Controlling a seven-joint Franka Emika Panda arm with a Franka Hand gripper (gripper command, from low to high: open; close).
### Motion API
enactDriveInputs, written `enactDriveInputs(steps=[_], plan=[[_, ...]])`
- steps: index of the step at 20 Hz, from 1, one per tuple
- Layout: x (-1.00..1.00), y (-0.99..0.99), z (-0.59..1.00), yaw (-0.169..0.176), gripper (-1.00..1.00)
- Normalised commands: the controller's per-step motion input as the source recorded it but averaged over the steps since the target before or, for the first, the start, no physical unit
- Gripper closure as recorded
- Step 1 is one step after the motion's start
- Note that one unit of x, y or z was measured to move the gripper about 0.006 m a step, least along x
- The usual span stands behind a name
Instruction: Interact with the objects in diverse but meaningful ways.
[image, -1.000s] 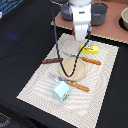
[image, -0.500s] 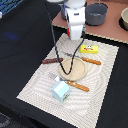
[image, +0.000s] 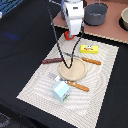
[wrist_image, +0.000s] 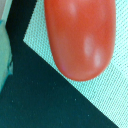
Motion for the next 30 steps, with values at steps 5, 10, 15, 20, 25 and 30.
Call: enactDriveInputs(steps=[5, 10, 15, 20, 25, 30], plan=[[0.0, -0.38, 0.74, 0.0, -1.0], [0.24, -0.77, 1.0, -0.061, -1.0], [0.32, -0.42, 0.78, -0.202, -1.0], [0.6, -0.54, 0.36, -0.13, -1.0], [0.76, -0.57, 0.22, -0.093, -1.0], [0.72, -0.61, 0.13, -0.077, -1.0]])
